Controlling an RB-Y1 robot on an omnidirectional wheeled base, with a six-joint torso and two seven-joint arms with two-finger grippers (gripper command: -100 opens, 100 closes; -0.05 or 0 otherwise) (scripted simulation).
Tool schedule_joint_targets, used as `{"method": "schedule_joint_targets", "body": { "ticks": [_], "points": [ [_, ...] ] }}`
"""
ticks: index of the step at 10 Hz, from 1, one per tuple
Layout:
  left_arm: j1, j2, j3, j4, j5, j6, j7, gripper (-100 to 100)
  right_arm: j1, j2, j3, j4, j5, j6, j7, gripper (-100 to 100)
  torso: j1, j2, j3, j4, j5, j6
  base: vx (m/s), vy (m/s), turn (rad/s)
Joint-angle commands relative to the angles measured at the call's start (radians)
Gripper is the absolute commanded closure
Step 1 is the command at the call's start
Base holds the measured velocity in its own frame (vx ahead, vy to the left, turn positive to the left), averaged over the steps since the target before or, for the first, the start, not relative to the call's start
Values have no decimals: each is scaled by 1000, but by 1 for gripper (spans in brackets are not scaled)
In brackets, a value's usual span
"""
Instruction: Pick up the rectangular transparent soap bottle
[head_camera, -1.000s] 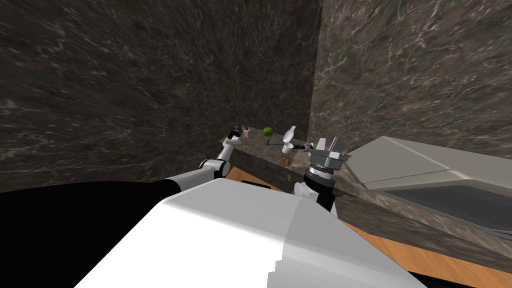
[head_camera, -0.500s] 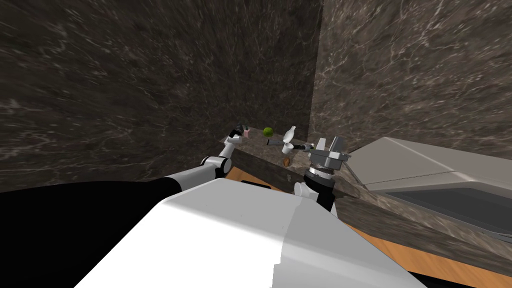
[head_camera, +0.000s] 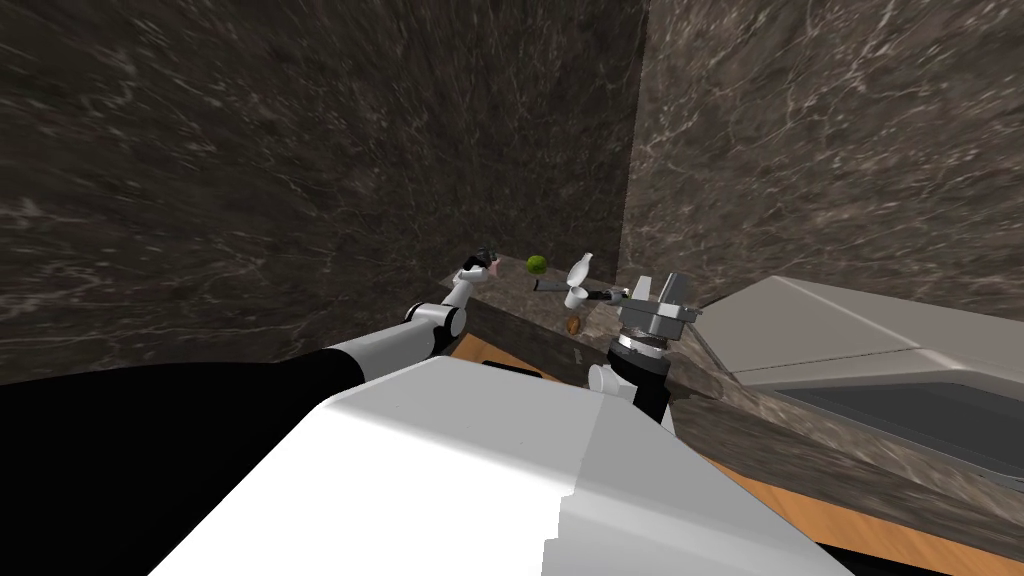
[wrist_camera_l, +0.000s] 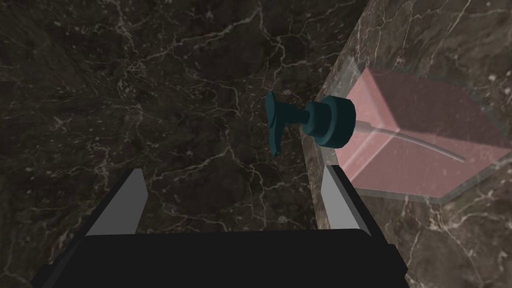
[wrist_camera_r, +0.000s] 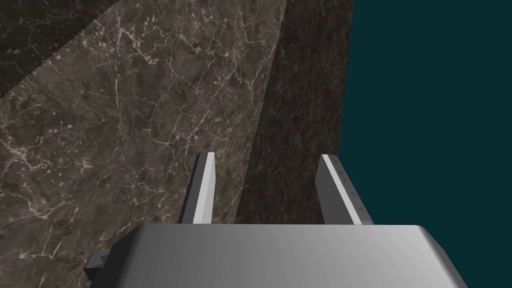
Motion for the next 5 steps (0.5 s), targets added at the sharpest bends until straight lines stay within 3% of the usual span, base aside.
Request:
{"method": "schedule_joint_targets", "body": {
  "ticks": [1, 5],
  "points": [
    [-24, 3, 2, 40, 3, 12, 3, -100, 0, 0, 0, 0, 0, 0, 0, 0, 0, 0, 0, 0, 0, 0, 14, 1, 3],
    [-85, 13, 9, 131, 9, 44, 9, -100, 0, 0, 0, 0, 0, 0, 0, 0, 1, 0, 0, 0, 0, 0, 17, 7, -2]
  ]
}}
